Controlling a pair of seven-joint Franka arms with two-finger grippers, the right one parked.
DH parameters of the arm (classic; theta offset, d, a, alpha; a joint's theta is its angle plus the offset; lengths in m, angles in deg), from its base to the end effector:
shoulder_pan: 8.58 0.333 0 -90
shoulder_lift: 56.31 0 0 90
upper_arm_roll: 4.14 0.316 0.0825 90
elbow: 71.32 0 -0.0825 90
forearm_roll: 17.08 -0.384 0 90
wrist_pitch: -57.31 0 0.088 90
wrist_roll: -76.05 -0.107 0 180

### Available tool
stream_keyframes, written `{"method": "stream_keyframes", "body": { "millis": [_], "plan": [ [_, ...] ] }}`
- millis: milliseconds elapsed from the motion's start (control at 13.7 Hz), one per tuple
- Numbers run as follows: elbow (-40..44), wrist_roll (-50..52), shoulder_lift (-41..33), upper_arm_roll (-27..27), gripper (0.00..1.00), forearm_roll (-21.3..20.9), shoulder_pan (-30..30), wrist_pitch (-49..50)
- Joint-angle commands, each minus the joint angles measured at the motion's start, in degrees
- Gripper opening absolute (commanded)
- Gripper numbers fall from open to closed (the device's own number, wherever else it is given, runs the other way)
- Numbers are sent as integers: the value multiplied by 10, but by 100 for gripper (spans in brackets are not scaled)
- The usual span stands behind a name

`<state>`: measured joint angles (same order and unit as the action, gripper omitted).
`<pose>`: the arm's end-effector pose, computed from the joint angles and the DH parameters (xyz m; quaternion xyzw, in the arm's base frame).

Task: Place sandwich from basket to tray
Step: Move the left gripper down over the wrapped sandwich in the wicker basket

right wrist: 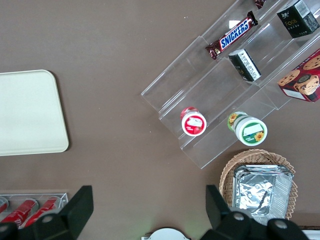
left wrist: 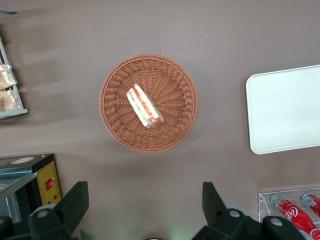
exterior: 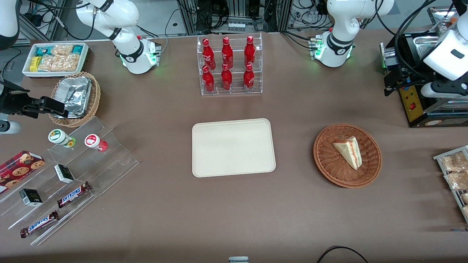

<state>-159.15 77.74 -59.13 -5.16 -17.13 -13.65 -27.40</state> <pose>0.5267 -0.0564 0.6608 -0.9993 0.0383 0.0026 0.0010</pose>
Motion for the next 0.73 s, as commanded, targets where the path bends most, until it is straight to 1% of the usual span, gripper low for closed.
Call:
{"method": "stream_keyframes", "body": {
  "millis": [0, 146, 293, 366, 512, 659],
  "plan": [
    [7, 9, -3, 0, 100, -10, 2, 33],
    [6, 9, -2, 0, 100, -12, 2, 37],
    [-36, 16, -3, 1, 100, -19, 4, 13],
    [-84, 16, -10, 2, 100, -19, 14, -30],
    [-205, 19, -43, 3, 100, -20, 16, -145],
    [-303, 22, -63, 4, 100, -17, 30, -252]
  ]
}}
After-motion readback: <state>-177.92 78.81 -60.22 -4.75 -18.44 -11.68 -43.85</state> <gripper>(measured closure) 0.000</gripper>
